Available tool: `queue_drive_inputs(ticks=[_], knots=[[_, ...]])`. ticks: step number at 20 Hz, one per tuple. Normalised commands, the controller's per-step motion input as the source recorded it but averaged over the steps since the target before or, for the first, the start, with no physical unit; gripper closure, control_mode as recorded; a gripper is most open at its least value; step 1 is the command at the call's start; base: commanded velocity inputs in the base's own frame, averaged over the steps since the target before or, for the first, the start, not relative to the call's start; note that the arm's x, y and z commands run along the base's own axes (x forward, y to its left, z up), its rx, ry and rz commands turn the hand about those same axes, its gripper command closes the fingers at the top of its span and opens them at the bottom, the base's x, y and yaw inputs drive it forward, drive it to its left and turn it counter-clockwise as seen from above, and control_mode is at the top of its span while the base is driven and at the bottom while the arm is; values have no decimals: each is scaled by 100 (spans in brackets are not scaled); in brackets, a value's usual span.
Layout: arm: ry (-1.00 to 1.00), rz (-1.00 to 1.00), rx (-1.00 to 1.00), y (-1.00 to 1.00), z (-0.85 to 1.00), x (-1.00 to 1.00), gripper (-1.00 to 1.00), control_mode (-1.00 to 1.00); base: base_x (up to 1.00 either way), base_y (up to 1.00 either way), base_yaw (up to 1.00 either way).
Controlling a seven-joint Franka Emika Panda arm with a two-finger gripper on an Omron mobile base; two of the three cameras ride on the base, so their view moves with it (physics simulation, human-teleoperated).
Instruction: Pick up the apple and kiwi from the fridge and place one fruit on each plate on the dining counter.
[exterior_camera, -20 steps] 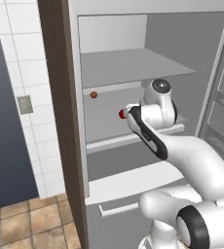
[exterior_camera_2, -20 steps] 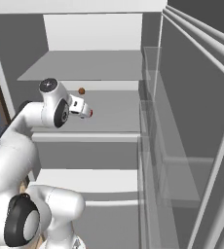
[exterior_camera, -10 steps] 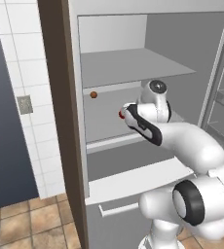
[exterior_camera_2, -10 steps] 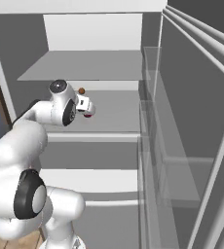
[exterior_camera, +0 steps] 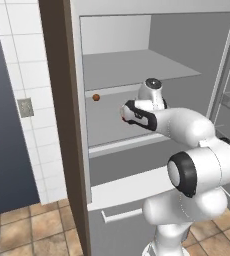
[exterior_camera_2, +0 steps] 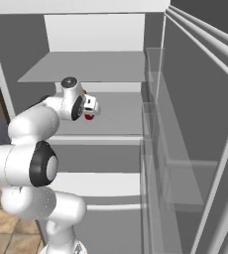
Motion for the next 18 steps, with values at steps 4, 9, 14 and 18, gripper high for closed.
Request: queue_drive_inputs(ticks=[4,9,14,18], knots=[[1,0,0,20,-26,40,-100,-100,0,0,0],[0,0,0,12,-31,32,-100,-100,0,0,0],[0,2,0,1,-32,36,-100,-100,0,0,0],[0,0,0,0,-27,39,-100,-100,0,0,0]])
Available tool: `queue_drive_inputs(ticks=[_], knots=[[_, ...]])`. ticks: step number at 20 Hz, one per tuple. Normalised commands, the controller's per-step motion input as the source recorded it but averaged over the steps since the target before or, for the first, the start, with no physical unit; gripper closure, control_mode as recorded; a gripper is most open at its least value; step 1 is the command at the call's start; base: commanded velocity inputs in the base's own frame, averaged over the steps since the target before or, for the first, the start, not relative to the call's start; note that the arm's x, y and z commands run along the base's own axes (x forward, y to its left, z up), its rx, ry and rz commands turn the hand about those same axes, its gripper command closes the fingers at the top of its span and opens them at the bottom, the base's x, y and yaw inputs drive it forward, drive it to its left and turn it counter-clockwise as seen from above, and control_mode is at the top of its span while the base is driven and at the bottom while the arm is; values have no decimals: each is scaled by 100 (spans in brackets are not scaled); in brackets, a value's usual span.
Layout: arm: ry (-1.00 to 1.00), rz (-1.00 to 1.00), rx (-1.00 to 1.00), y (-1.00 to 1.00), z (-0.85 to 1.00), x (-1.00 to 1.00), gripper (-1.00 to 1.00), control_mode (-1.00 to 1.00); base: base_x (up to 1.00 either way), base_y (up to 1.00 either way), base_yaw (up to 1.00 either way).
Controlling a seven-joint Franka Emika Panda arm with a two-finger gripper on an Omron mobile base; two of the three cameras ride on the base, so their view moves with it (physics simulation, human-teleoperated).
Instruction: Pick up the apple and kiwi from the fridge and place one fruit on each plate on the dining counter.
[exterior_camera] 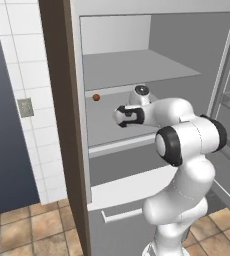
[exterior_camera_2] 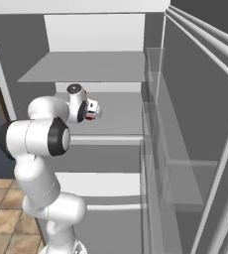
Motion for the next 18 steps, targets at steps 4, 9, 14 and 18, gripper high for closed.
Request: queue_drive_inputs(ticks=[4,9,14,18], knots=[[0,1,0,0,-21,41,-100,-100,0,0,0],[0,0,0,0,-13,48,-100,-100,0,0,0],[2,0,0,0,-1,41,-100,-100,0,0,0],[3,0,0,0,0,11,-100,-100,0,0,0]])
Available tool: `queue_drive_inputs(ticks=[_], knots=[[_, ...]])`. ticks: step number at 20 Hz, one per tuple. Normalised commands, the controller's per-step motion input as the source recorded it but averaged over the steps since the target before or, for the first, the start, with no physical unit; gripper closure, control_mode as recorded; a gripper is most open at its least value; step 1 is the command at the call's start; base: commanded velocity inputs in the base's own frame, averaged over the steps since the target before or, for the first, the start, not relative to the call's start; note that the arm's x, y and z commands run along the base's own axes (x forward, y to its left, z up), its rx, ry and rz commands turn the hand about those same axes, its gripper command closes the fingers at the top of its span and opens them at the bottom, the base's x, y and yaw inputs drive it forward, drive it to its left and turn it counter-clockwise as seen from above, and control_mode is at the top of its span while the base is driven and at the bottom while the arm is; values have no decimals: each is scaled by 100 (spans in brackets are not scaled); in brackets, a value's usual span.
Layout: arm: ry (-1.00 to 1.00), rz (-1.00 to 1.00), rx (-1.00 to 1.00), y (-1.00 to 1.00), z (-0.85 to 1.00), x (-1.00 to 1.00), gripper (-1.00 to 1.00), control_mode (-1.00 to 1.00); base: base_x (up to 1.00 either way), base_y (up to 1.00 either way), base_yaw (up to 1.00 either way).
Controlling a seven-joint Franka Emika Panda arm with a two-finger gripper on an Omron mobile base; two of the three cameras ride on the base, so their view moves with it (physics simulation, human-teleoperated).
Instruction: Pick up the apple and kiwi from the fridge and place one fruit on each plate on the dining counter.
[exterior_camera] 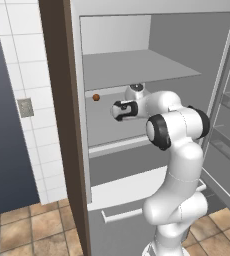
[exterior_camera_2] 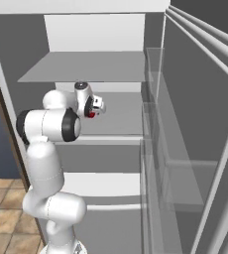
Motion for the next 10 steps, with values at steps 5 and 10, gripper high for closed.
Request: queue_drive_inputs(ticks=[5,10], knots=[[9,0,0,0,0,0,100,-100,0,0,0],[10,-2,0,0,0,-12,100,-100,0,0,0]])
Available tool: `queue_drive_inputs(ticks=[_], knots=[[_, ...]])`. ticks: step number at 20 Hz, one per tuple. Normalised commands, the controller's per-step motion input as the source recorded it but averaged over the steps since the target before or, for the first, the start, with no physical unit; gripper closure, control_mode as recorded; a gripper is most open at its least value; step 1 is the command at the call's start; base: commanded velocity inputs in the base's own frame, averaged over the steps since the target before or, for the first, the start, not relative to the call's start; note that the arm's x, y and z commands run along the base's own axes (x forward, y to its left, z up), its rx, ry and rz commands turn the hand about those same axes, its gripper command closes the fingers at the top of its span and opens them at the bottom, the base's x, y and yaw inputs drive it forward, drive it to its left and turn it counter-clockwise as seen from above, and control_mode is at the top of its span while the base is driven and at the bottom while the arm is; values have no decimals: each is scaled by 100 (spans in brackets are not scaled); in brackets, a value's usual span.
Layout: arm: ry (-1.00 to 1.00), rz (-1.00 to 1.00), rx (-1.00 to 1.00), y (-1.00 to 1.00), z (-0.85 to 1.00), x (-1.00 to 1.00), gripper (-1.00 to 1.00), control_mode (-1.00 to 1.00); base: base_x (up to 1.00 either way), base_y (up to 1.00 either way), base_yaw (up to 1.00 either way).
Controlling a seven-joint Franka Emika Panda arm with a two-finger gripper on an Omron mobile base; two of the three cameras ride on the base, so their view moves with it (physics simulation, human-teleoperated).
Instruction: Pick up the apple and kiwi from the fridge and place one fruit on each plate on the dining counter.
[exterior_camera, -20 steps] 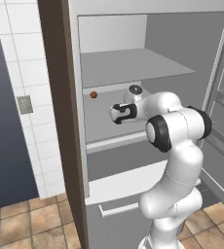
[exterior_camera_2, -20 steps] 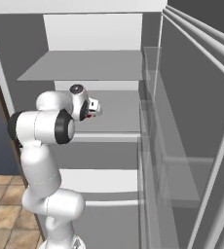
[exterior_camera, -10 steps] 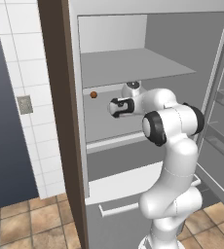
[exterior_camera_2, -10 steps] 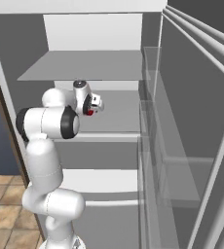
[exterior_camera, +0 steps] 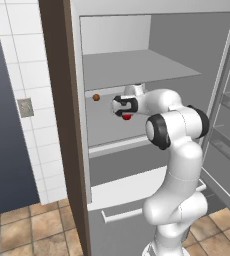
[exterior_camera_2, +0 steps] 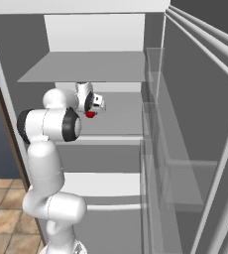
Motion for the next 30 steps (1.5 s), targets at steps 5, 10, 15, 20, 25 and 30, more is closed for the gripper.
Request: queue_drive_inputs(ticks=[5,10,15,20,25,30], knots=[[0,-3,0,0,0,-24,100,-100,0,0,0],[-19,-5,2,-22,-4,-59,100,-100,0,0,0],[-9,-6,1,-8,0,-52,100,-100,0,0,0],[0,-9,0,-9,19,-73,100,-100,0,0,0],[-2,-7,-1,-11,71,-99,100,-100,0,0,0],[8,-7,-5,0,88,-89,100,-100,0,0,0]])
